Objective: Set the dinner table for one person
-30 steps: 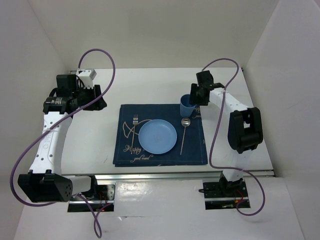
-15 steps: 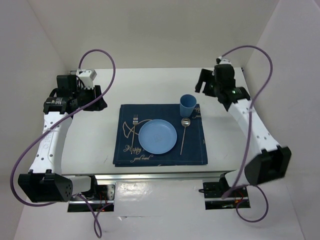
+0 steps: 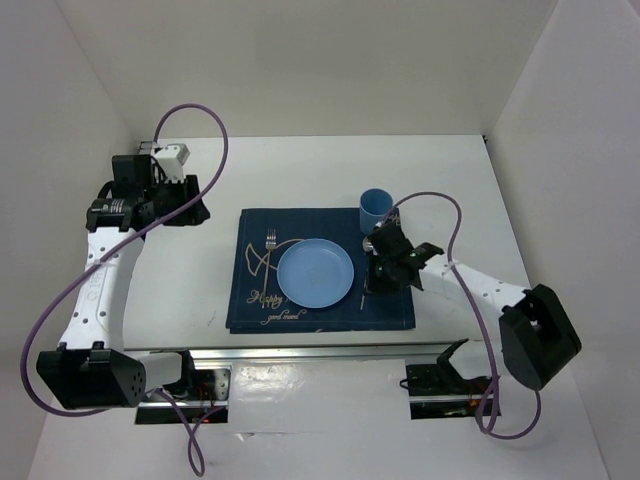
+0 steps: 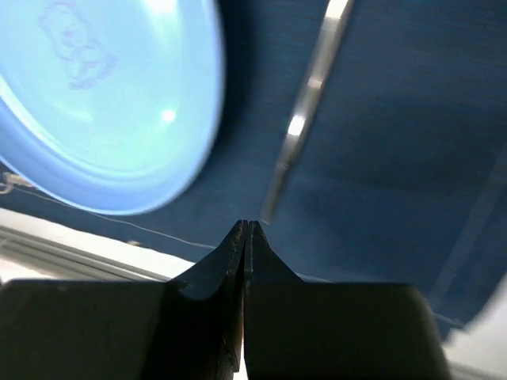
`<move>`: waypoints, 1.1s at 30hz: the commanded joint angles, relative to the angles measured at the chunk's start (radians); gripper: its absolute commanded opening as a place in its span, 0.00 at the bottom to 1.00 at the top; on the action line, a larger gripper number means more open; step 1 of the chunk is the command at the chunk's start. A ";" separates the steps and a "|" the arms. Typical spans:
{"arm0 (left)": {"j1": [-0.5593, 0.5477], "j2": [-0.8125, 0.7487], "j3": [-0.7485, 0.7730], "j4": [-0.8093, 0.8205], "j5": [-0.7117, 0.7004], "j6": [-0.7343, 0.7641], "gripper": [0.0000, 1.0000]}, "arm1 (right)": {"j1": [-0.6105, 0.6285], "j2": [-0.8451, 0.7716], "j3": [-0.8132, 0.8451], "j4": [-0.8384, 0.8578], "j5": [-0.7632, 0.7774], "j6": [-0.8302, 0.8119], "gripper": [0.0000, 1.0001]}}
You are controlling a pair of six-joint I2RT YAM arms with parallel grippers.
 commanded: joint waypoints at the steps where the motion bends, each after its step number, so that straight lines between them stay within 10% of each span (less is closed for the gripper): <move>1: 0.007 -0.041 -0.014 0.036 -0.008 0.009 0.58 | 0.043 0.053 0.001 0.148 -0.031 0.083 0.00; 33: 0.007 -0.050 -0.005 0.036 -0.008 0.019 0.59 | 0.062 0.174 0.011 0.070 0.107 0.127 0.00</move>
